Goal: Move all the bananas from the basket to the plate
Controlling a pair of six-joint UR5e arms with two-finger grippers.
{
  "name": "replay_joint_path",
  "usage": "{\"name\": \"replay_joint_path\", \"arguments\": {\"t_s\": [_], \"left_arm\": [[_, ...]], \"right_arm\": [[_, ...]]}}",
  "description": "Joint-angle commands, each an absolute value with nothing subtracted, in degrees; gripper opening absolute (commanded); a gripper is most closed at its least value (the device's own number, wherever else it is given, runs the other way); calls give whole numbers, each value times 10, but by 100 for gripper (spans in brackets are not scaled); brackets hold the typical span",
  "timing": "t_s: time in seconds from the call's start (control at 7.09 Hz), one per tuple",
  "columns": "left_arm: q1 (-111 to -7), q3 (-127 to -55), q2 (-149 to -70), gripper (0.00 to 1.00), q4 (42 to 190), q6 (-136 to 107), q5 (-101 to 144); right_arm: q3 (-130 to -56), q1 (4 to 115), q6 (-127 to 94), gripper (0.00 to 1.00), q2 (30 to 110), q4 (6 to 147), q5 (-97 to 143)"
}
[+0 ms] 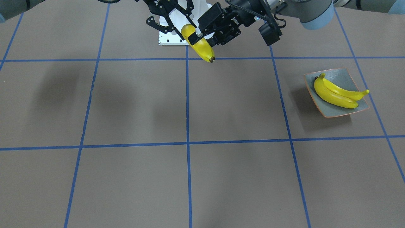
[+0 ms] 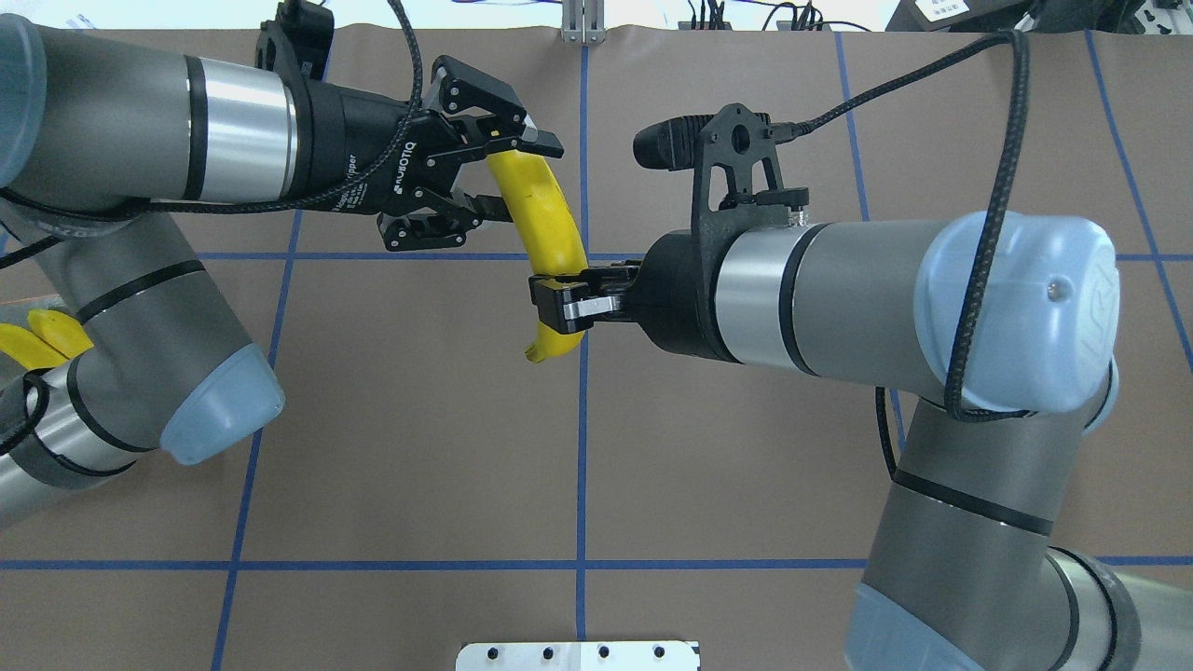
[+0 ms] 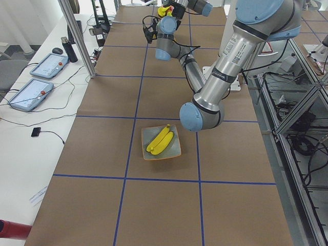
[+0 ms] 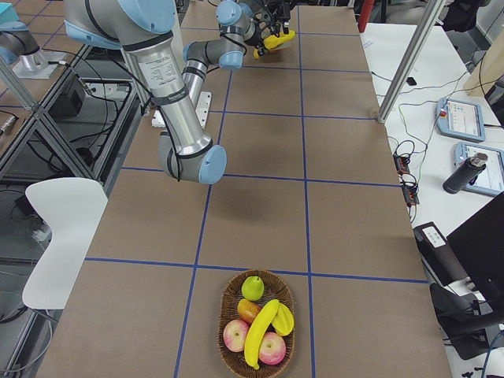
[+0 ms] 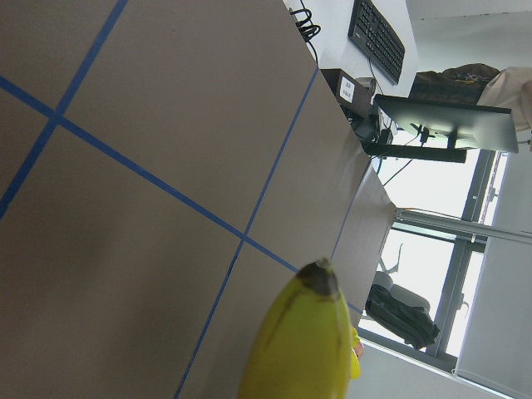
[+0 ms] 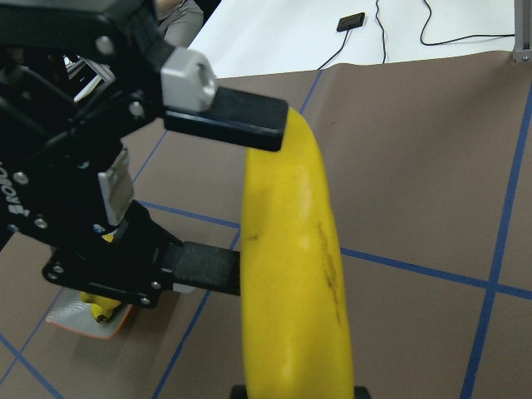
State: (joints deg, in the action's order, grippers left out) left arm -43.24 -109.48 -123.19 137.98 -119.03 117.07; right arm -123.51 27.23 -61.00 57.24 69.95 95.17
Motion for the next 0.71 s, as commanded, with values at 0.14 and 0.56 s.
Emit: {"name": "replay_joint_path", "arguments": {"t_s": [0.14, 0.56], "left_arm": [[-432, -1096, -1230, 0, 1380, -1187, 1172], [-432, -1097, -1225, 0, 1381, -1188, 1172]], "right_arm": [[-1235, 265, -613, 17, 573, 671, 954], [-1237, 265, -653, 99, 573, 671, 965]]}}
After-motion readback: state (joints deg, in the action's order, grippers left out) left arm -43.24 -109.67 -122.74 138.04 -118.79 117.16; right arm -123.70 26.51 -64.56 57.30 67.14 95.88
